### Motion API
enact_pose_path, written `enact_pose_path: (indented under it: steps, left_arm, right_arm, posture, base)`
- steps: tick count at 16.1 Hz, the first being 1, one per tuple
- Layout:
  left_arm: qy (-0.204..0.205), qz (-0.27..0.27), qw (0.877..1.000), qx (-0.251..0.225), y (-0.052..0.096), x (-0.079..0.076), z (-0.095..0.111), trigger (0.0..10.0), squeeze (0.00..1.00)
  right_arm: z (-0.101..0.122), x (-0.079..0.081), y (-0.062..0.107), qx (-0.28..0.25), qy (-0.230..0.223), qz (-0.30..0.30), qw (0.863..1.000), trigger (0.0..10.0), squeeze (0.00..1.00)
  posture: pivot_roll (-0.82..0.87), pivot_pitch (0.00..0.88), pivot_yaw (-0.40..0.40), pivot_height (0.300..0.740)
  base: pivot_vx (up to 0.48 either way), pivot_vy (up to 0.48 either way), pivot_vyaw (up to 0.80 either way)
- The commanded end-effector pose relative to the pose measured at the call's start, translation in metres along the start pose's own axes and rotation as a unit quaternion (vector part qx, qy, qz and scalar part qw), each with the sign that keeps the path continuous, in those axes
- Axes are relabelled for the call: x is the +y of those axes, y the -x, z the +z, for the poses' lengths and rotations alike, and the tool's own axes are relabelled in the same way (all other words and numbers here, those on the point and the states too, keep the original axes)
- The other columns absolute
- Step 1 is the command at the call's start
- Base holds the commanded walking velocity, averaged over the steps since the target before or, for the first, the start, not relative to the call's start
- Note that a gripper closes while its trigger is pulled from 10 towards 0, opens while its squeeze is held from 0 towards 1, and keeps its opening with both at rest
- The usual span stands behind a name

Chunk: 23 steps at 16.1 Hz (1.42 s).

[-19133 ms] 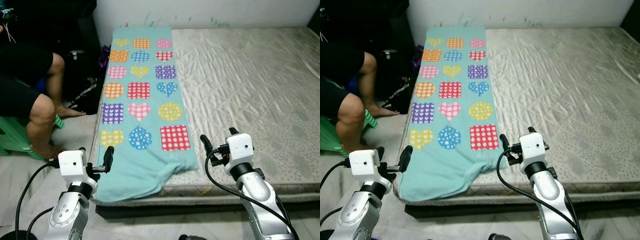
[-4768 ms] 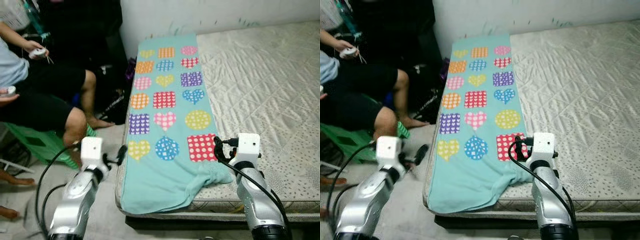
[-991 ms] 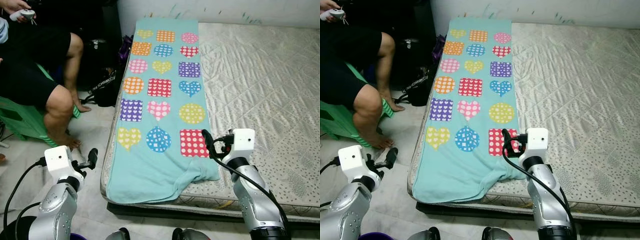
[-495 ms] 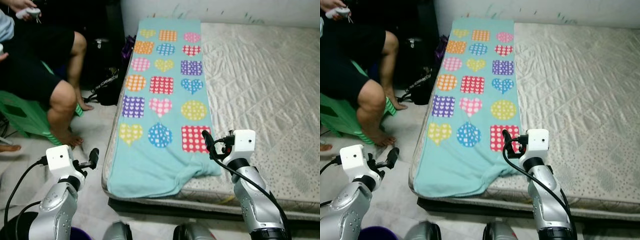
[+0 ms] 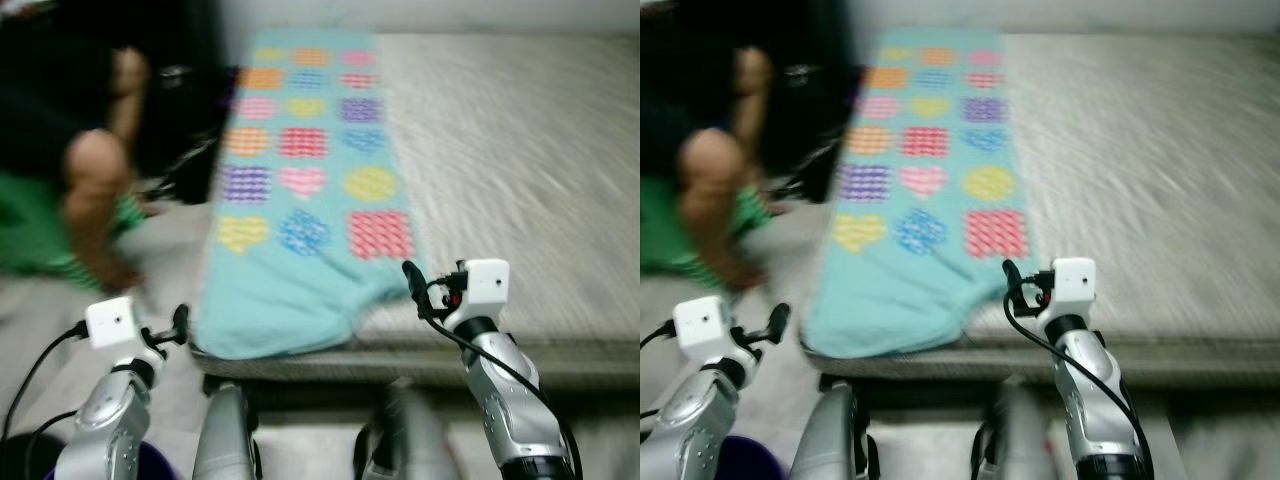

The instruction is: Clean up the room

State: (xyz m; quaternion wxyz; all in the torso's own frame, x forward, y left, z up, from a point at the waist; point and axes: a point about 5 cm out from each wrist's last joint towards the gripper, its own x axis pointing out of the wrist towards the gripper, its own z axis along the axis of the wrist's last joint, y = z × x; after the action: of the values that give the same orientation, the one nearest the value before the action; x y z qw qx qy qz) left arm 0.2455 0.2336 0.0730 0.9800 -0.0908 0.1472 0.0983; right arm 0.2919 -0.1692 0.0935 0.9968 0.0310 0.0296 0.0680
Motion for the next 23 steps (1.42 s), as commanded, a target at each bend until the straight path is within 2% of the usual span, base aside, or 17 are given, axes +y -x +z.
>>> enact_pose_path:
  steps: [1,5,8,12,14,20,21,23]
  left_arm:
    - [-0.001,0.023,1.000,-0.005,0.001,0.008,0.000,10.0,0.00]
    - [-0.004,0.054,0.998,-0.017,0.002,0.017,0.003,10.0,0.00]
    - [-0.002,0.052,0.998,-0.021,0.004,0.017,0.004,10.0,0.00]
    - [0.009,0.023,0.999,-0.035,0.007,0.008,0.007,10.0,0.00]
    - [0.012,0.018,0.999,-0.034,0.007,0.006,0.006,10.0,0.00]
    - [0.014,0.012,0.999,-0.031,0.007,0.004,0.005,10.0,0.00]
    - [0.016,0.013,0.999,-0.028,0.006,0.003,0.004,10.0,0.00]
    - [0.014,0.011,1.000,-0.026,0.005,0.002,0.004,10.0,0.00]
  right_arm:
    - [-0.001,-0.001,-0.001,0.004,0.003,0.001,1.000,10.0,0.00]
    - [0.001,-0.003,-0.004,0.002,0.010,0.002,1.000,10.0,0.00]
    - [0.002,-0.003,-0.005,-0.001,0.013,0.003,1.000,10.0,0.00]
    - [0.004,-0.001,-0.007,-0.004,0.032,0.012,0.999,10.0,0.00]
    - [0.004,-0.001,-0.007,-0.004,0.029,0.012,0.999,10.0,0.00]
    - [0.003,-0.001,-0.008,-0.003,0.025,0.014,1.000,10.0,0.00]
    - [0.003,-0.001,-0.009,-0.002,0.045,0.021,0.999,10.0,0.00]
    - [0.004,0.001,-0.009,-0.006,0.052,0.024,0.998,10.0,0.00]
  posture:
    - [-0.11,0.187,0.006,0.569]
    - [-0.11,0.187,0.006,0.569]
    - [-0.11,0.187,0.007,0.569]
    - [-0.11,0.194,0.006,0.569]
    - [-0.11,0.195,0.005,0.569]
    - [-0.11,0.192,0.002,0.569]
    - [-0.11,0.188,0.002,0.569]
    - [-0.11,0.183,0.001,0.569]
  base:
    - [0.000,0.000,0.00]
    - [0.000,0.000,0.00]
    - [0.000,0.000,0.00]
    - [0.000,0.000,0.19]
    - [0.000,0.000,0.78]
    - [0.000,0.000,0.00]
    - [0.000,0.000,0.00]
    - [0.000,0.000,0.80]
